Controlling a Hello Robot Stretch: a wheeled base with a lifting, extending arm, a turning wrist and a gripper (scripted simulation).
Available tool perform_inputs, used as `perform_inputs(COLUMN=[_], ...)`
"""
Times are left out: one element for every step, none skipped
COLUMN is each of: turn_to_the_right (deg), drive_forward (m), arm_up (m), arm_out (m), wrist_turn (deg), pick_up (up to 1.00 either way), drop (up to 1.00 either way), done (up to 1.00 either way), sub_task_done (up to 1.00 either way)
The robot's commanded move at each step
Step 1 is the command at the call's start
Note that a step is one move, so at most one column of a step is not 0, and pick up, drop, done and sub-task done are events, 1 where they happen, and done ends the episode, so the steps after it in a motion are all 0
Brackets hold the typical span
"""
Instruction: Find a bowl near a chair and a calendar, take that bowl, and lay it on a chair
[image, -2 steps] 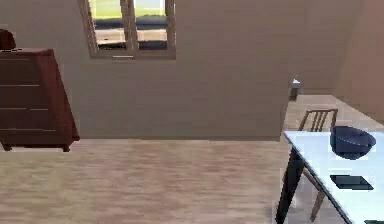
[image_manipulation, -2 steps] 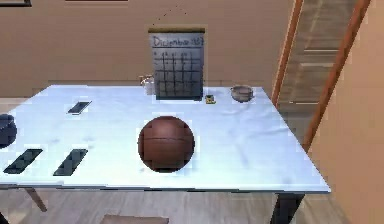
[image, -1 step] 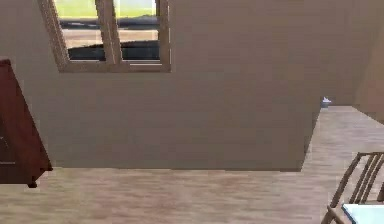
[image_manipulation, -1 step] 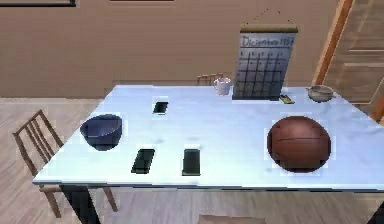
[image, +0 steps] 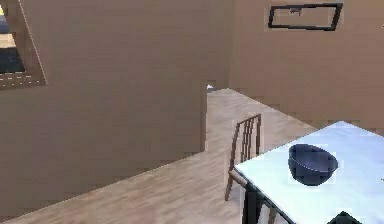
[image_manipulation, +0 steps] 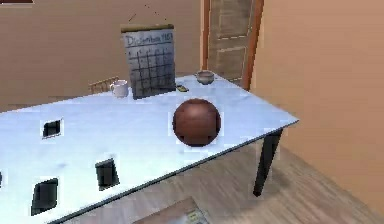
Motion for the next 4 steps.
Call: perform_inputs(turn_to_the_right=[0.0, 42.0, -45.0, -45.0], drive_forward=[0.5, 0.0, 0.0, 0.0], arm_up=[0.0, 0.0, 0.0, 0.0], arm_out=[0.0, 0.0, 0.0, 0.0], wrist_turn=[0.0, 0.0, 0.0, 0.0], pick_up=[0.0, 0.0, 0.0, 0.0], drop=[0.0, 0.0, 0.0, 0.0], done=[0.0, 0.0, 0.0, 0.0], sub_task_done=[0.0, 0.0, 0.0, 0.0])
